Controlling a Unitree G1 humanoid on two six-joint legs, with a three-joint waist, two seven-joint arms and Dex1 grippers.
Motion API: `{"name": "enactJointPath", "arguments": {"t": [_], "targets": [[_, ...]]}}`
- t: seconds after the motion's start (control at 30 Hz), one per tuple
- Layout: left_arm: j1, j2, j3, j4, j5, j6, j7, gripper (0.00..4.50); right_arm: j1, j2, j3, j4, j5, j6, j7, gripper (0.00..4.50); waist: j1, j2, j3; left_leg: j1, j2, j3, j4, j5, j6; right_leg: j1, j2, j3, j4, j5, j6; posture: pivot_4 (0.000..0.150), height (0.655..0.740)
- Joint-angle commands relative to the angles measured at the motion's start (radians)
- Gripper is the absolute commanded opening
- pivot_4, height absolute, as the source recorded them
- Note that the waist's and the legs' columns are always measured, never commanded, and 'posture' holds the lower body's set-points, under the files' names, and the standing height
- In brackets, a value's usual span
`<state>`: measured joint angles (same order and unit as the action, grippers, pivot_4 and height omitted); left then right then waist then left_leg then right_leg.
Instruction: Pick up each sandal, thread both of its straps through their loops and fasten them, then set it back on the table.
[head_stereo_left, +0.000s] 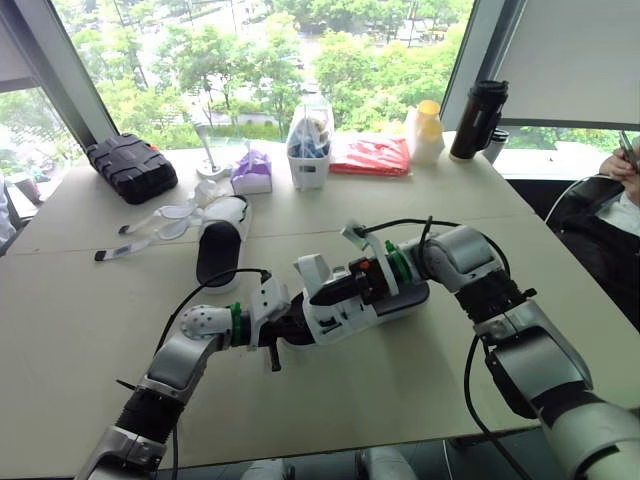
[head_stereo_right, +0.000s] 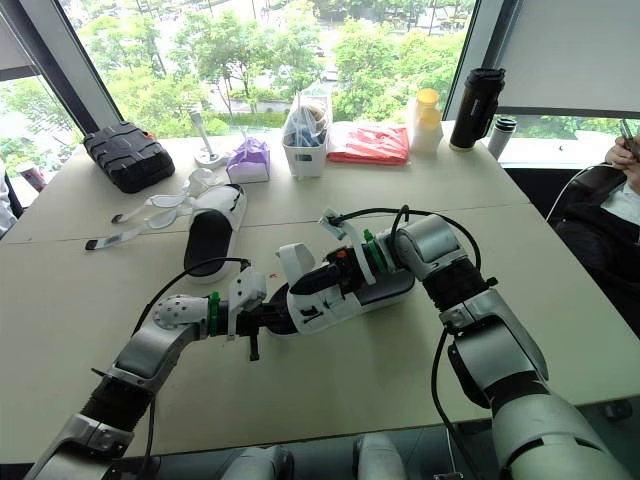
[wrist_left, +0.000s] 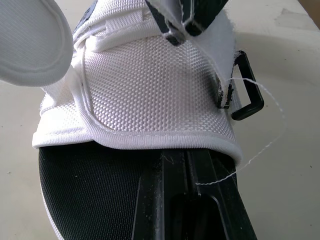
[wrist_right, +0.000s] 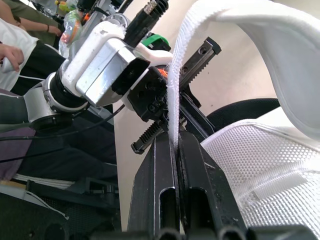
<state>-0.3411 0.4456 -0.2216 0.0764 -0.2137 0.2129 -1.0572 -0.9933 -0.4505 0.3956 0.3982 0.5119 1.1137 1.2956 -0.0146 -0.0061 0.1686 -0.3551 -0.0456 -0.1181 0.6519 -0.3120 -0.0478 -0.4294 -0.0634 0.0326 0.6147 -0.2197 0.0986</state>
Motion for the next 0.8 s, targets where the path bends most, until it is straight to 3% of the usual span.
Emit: {"name": "enactJointPath", "arguments": {"t": [0.03, 0.57, 0.8], "targets": [[0.018, 0.012, -0.013, 0.048, 0.033, 0.023, 0.027, 0.0, -0.009, 0.002, 0.01, 0.007, -0.022, -0.01, 0.019, 0.03, 0.0, 0.0, 0.0, 0.0, 0.0, 0.0, 0.0, 0.0, 0.0, 0.0, 0.0, 0.0, 0.0, 0.0, 0.0, 0.15, 0.74], [0.018, 0.011, -0.015, 0.045, 0.034, 0.021, 0.028, 0.0, 0.005, 0.028, 0.028, 0.079, -0.168, -0.225, 0.028, 0.03, -0.002, 0.0, 0.0, 0.001, 0.0, 0.0, 0.0, 0.0, 0.0, 0.001, 0.0, 0.0, 0.0, 0.0, 0.0, 0.15, 0.74], [0.022, 0.018, -0.013, 0.037, 0.034, 0.023, 0.03, 0.0, 0.044, -0.007, 0.076, -0.003, -0.223, -0.318, 0.1, 0.03, -0.002, 0.001, -0.001, 0.002, 0.0, 0.0, 0.001, 0.0, -0.001, 0.002, 0.001, 0.0, 0.001, 0.0, -0.001, 0.15, 0.74]]}}
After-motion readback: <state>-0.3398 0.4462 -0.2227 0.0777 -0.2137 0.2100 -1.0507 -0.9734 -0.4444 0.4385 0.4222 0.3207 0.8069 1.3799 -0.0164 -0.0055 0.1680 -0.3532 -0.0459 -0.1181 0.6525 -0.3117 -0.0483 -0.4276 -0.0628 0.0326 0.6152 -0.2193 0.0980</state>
